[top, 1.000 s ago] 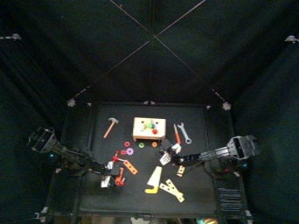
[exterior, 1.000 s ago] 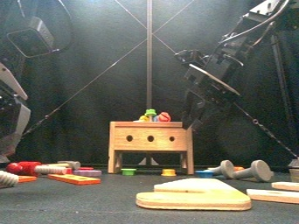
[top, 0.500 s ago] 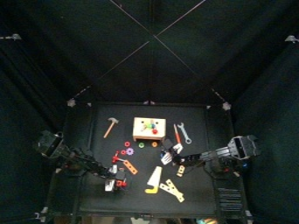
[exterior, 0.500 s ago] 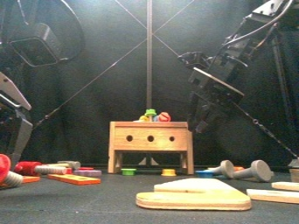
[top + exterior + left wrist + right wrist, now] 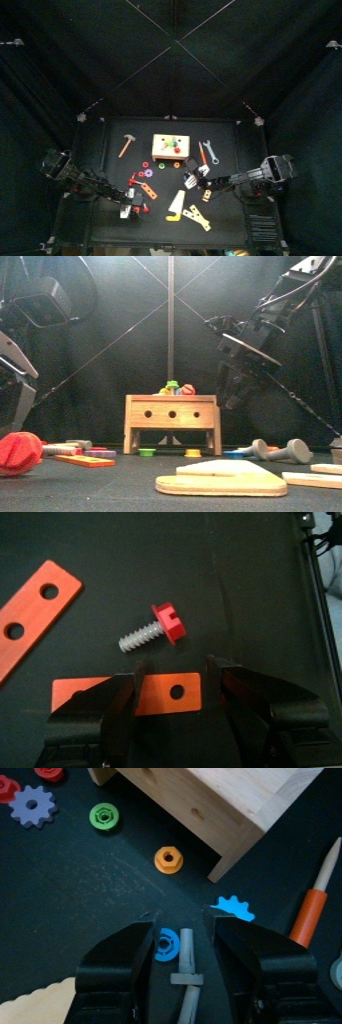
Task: Grab red screw
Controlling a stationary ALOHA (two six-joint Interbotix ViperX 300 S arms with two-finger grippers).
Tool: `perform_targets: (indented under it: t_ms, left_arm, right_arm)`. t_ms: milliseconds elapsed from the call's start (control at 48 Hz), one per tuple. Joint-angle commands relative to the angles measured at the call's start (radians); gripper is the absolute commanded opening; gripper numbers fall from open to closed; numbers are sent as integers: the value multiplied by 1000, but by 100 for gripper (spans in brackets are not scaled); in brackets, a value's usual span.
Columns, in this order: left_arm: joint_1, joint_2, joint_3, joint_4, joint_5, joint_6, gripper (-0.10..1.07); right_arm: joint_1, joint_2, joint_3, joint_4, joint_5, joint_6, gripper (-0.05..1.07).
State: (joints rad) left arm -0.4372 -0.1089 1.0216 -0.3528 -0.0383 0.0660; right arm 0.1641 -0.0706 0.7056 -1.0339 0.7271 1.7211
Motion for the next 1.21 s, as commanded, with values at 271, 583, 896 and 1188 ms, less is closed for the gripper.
perform_targets:
  t_ms: [271,583,896,1188]
  left_arm:
    - [67,-8,-55,339,-17,8,100]
    - [130,72,-103,525,-26,8,99]
    - [130,107,-115,525,-58,9,98]
    - [130,141,-117,525,-64,11,98]
  right_arm:
    - [2,-17,-5,0,3,2,77]
    - [3,-12,-3,8,3,3,77]
    - [5,-9,9,9,3,3,77]
    - [5,-5,9,15,3,5,77]
